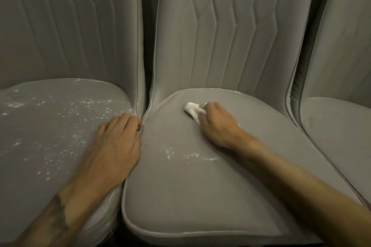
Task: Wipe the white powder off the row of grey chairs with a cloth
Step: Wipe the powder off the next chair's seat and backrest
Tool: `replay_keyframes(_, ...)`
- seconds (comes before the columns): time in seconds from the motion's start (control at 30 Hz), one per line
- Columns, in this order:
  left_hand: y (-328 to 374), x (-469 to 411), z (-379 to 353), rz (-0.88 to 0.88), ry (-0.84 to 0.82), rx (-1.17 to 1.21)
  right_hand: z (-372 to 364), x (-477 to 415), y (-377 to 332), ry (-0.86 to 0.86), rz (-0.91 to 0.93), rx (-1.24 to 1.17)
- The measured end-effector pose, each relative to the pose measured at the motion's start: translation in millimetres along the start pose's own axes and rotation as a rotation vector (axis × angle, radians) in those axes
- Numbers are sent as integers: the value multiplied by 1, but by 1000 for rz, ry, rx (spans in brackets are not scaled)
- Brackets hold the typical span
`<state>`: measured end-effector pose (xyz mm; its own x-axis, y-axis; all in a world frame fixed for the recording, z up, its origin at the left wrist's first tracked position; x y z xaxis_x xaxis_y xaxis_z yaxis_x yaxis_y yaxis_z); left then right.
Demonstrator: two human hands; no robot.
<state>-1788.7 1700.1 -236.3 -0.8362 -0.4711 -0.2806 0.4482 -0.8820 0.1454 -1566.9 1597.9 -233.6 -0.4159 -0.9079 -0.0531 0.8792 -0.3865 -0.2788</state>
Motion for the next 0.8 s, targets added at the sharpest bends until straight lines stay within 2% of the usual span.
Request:
replay_keyframes(0.07,0,0,0,-6,7,0,-7,28,-45,20,123,-46)
replay_keyframes(0.13,1,0,1,-13,19,-22,-10,65,-95,-7,376,-79)
replay_keyframes(0.2,0,-1,0,-6,19,-39,-7,74,-103,-83,469,-22)
replay_keyframes(0.27,-1,-1,-2,6,3,-30,-3,54,-62,-97,359,-16)
replay_keyframes(0.37,0,0,0,4,11,-18,11,28,9,-2,-9,-3)
replay_keyframes(0.4,1,0,1,2,14,-14,11,31,8,30,-57,3)
replay_keyframes(0.47,2,0,2,0,18,-13,9,54,-36,47,55,-62)
replay_keyframes(0.57,2,0,2,4,16,-37,0,117,-126,20,476,-111)
replay_keyframes(0.6,2,0,2,7,12,-42,-6,125,-134,-25,537,-72)
replay_keyframes(0.67,1,-1,2,11,3,-34,-5,113,-118,-45,528,-69)
replay_keyframes(0.8,1,0,3,19,-10,23,0,55,-53,32,205,-76)
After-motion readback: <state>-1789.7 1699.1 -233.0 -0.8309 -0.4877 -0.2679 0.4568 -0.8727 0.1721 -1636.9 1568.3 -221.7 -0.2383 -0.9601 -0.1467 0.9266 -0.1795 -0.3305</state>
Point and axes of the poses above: each hand's wrist, its own x-axis away from the middle knuckle, its own z-axis out of the back of the hand, y = z × x, the point moved 10 cm from there along -x, towards the middle knuckle, and after that the axes turned 12 degrees about -y, right-handed, at the moved point
